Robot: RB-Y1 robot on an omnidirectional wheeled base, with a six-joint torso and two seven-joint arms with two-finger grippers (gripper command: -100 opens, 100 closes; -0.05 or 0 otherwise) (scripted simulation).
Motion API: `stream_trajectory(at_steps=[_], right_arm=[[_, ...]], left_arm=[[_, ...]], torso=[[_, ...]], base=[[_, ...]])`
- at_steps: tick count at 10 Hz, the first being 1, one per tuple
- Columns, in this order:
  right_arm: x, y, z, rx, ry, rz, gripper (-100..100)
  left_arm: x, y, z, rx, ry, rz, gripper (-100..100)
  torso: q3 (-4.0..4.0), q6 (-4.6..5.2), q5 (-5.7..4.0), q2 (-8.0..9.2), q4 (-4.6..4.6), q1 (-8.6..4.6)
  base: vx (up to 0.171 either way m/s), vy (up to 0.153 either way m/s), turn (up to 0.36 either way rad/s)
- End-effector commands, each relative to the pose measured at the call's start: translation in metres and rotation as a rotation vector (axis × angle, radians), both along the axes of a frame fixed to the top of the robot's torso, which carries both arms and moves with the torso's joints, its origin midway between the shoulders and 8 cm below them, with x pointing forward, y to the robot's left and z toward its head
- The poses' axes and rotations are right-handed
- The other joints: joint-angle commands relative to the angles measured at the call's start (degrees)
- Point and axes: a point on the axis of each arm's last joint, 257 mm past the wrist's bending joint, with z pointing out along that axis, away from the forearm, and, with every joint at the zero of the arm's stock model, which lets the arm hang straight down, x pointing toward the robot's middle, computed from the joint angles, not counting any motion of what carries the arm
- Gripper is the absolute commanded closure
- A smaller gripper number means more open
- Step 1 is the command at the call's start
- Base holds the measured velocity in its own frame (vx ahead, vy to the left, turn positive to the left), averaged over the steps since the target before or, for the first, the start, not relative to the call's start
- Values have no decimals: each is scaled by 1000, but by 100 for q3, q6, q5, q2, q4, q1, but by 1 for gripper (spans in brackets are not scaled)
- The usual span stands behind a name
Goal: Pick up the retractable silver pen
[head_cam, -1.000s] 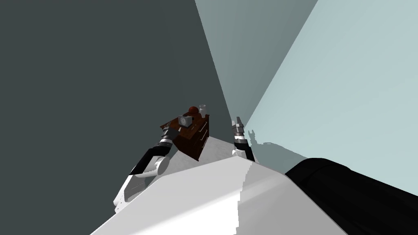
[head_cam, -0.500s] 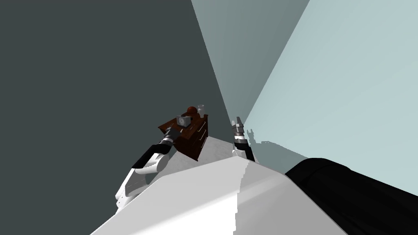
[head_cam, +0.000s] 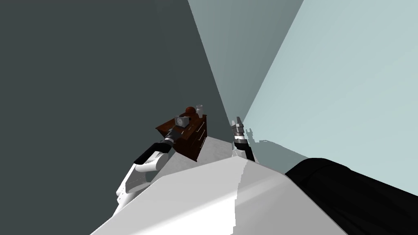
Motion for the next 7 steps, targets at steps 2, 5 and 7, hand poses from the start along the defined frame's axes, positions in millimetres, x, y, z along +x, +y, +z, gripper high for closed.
stream_trajectory(at_steps=[2,5,7], right_arm=[[0,0,0,0,0,0,0],[0,0,0,0,0,0,0],[0,0,0,0,0,0,0]], left_arm=[[1,5,-20,-53,92,-2,-100],[-1,9,-42,-79,189,-1,-100],[-3,15,-55,-109,250,5,-100]], torso=[[-1,-2,0,-2,0,1],[-5,0,-1,-8,-2,-4],[-7,0,-1,-13,-3,-2]], base=[[17,-32,-47],[22,-33,-47],[41,-35,-46]])
